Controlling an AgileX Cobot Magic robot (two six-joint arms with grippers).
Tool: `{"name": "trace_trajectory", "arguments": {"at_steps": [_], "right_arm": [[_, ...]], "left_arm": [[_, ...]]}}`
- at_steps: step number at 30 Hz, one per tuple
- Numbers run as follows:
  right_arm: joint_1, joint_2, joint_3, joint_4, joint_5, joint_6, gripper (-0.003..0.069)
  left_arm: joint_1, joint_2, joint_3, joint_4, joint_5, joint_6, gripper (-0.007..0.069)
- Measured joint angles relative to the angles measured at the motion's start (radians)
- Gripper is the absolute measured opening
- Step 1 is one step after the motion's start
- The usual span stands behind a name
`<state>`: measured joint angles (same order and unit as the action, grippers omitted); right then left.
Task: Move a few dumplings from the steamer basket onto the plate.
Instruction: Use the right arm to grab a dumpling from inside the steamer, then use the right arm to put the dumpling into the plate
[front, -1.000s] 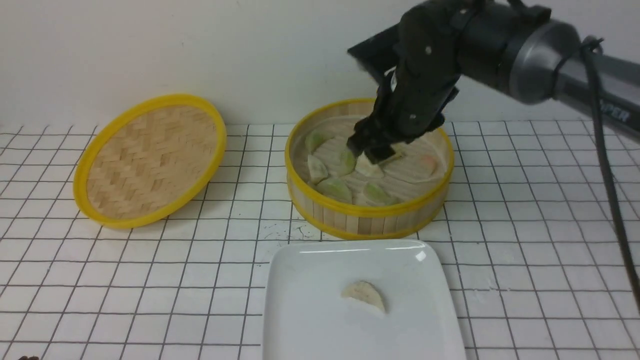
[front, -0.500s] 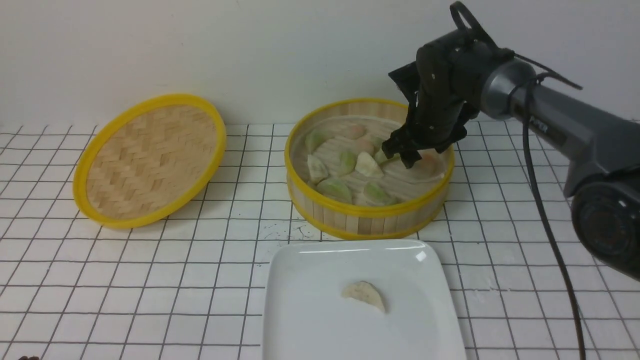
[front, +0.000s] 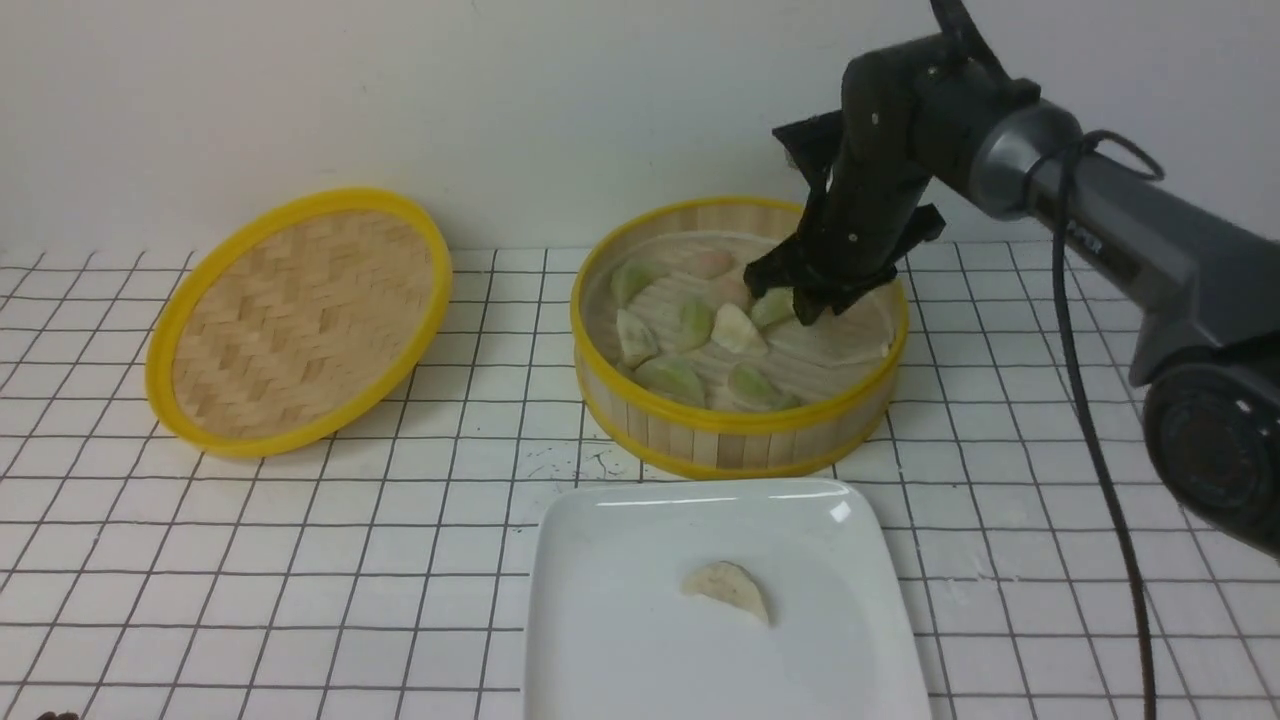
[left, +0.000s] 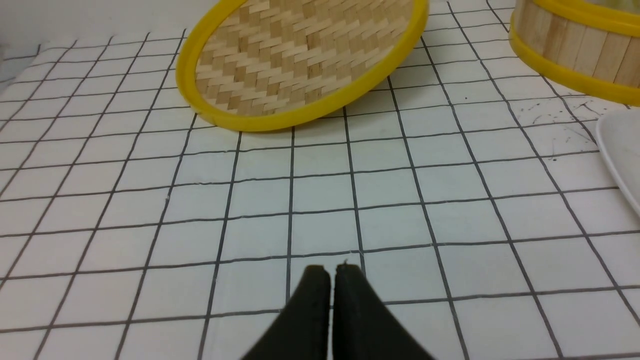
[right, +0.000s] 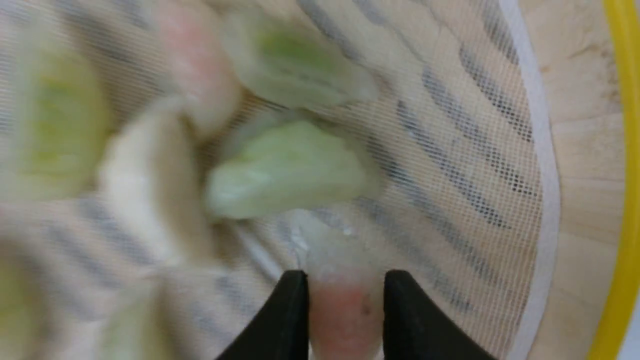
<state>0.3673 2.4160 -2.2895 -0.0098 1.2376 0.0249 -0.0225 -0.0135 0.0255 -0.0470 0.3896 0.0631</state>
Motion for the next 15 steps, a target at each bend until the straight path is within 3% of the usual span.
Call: {"name": "trace_trajectory", "arguments": {"at_steps": [8, 15], "right_arm": [[0.07, -0.428, 0.415, 0.156, 0.0, -0.004, 0.0171], [0.2, -0.435, 0.682, 0.164, -0.001, -0.015, 0.0171]], "left_arm": [[0.0, 0.0, 0.0, 0.0, 0.0, 0.0, -0.0006], [0.0, 0.0, 0.0, 0.0, 0.0, 0.0, -0.0006]]}}
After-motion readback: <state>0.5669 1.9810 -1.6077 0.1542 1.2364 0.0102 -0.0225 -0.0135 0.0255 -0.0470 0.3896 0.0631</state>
